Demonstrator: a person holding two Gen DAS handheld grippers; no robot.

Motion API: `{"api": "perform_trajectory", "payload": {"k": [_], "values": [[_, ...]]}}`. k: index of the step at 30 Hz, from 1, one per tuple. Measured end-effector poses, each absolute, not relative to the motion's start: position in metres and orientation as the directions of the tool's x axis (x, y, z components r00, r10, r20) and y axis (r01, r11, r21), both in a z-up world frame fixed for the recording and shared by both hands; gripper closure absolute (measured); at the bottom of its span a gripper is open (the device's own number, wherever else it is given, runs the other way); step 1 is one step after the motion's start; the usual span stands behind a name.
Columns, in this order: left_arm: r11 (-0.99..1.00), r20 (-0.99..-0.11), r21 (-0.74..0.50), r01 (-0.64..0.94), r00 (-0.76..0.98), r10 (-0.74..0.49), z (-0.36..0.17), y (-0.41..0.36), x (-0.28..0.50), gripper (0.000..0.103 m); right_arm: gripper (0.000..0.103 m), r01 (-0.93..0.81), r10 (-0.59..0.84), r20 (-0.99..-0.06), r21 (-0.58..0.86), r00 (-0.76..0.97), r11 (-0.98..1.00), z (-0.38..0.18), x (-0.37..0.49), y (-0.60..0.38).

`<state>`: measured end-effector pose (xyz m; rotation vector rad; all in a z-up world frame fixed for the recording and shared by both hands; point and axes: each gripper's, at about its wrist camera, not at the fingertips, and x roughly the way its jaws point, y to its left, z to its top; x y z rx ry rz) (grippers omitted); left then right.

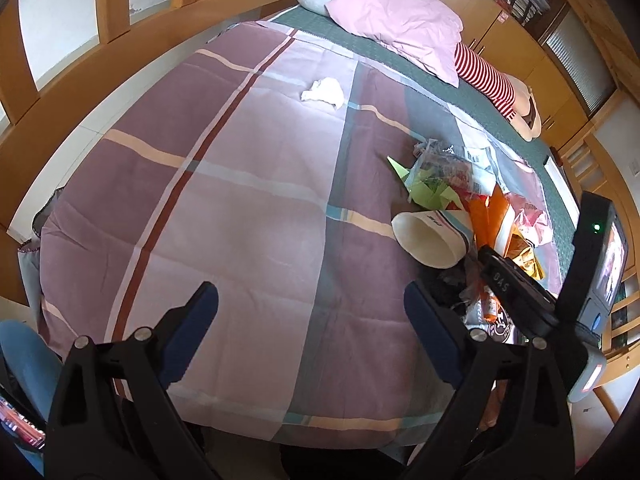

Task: Collect trash
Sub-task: 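Reach the right tool toward the orange snack bag and grasp it, then grasp the black-and-clear plastic bag with the left tool while the right tool holds the orange bag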

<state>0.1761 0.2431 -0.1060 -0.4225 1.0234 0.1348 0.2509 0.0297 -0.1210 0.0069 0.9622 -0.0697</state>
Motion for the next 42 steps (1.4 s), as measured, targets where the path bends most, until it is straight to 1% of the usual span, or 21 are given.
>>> {"api": "perform_trajectory", "payload": {"k": [6,11,15,17,19,21,23,25,28,29,31,32,34,36,38,39,40,42], "values": [[0.906,-0.851,-0.282,-0.316,0.518,-0.084,-0.106,0.247,0.177,0.009,0.070,0.110,-0.020,-0.797,0.058,0.603,0.992,-0.111,0.247,0.016],[0.902,-0.852,-0.285,-0.324,0.516,-0.084,-0.107,0.249,0.177,0.009,0.070,0.145,0.034,-0.761,0.167,0.648,0.975,-0.097,0.232,-0.002],[0.896,-0.845,-0.316,-0.311,0.522,-0.117,-0.106,0.255,0.181,0.009,0.070,0.180,0.081,-0.714,0.282,0.696,0.942,-0.085,0.210,-0.025],[0.881,-0.825,-0.348,-0.321,0.552,-0.125,-0.101,0.264,0.184,0.009,0.070,0.213,0.063,-0.673,0.320,0.737,0.923,-0.075,0.192,-0.039],[0.879,-0.807,-0.367,-0.303,0.574,-0.139,-0.097,0.265,0.191,0.010,0.070,0.257,0.011,-0.645,0.320,0.764,0.912,-0.069,0.174,-0.050],[0.889,-0.794,-0.392,-0.238,0.575,-0.196,-0.096,0.255,0.204,0.010,0.070,0.297,-0.026,-0.639,0.320,0.769,0.900,-0.067,0.165,-0.058],[0.896,-0.786,-0.419,-0.148,0.552,-0.277,-0.101,0.237,0.218,0.012,0.070,0.347,-0.057,-0.650,0.326,0.758,0.879,-0.066,0.156,-0.068],[0.898,-0.782,-0.437,-0.054,0.516,-0.349,-0.110,0.209,0.230,0.024,0.070,0.368,-0.058,-0.653,0.349,0.756,0.862,-0.066,0.150,-0.076],[0.902,-0.795,-0.422,0.087,0.443,-0.415,-0.122,0.157,0.238,0.030,0.070,0.369,-0.068,-0.646,0.343,0.760,0.864,-0.066,0.148,-0.077],[0.906,-0.807,-0.398,0.143,0.414,-0.420,-0.127,0.135,0.240,0.030,0.070,0.366,-0.065,-0.645,0.345,0.761,0.864,-0.068,0.150,-0.077],[0.922,-0.832,-0.330,0.204,0.398,-0.386,-0.136,0.108,0.242,0.029,0.070,0.353,-0.020,-0.659,0.378,0.752,0.856,-0.074,0.153,-0.080],[0.930,-0.842,-0.296,0.219,0.400,-0.363,-0.140,0.100,0.244,0.028,0.070,0.347,0.016,-0.665,0.409,0.746,0.844,-0.079,0.154,-0.083],[0.947,-0.859,-0.219,0.235,0.413,-0.301,-0.150,0.085,0.250,0.026,0.070,0.355,0.043,-0.681,0.432,0.731,0.829,-0.085,0.157,-0.085],[0.951,-0.869,-0.209,0.226,0.402,-0.287,-0.162,0.080,0.258,0.025,0.070,0.364,0.053,-0.694,0.439,0.718,0.821,-0.089,0.159,-0.084],[0.950,-0.875,-0.231,0.211,0.382,-0.298,-0.171,0.083,0.263,0.030,0.070,0.364,0.061,-0.702,0.439,0.710,0.821,-0.091,0.162,-0.081],[0.946,-0.877,-0.251,0.204,0.366,-0.312,-0.176,0.084,0.265,0.044,0.070,0.363,0.062,-0.704,0.437,0.707,0.823,-0.092,0.162,-0.080],[0.941,-0.878,-0.274,0.198,0.348,-0.329,-0.182,0.087,0.268,0.050,0.070,0.360,0.066,-0.705,0.438,0.706,0.824,-0.092,0.163,-0.079],[0.931,-0.866,-0.327,0.162,0.343,-0.364,-0.184,0.095,0.268,0.054,0.070,0.353,0.069,-0.704,0.436,0.707,0.828,-0.092,0.164,-0.077]]}}
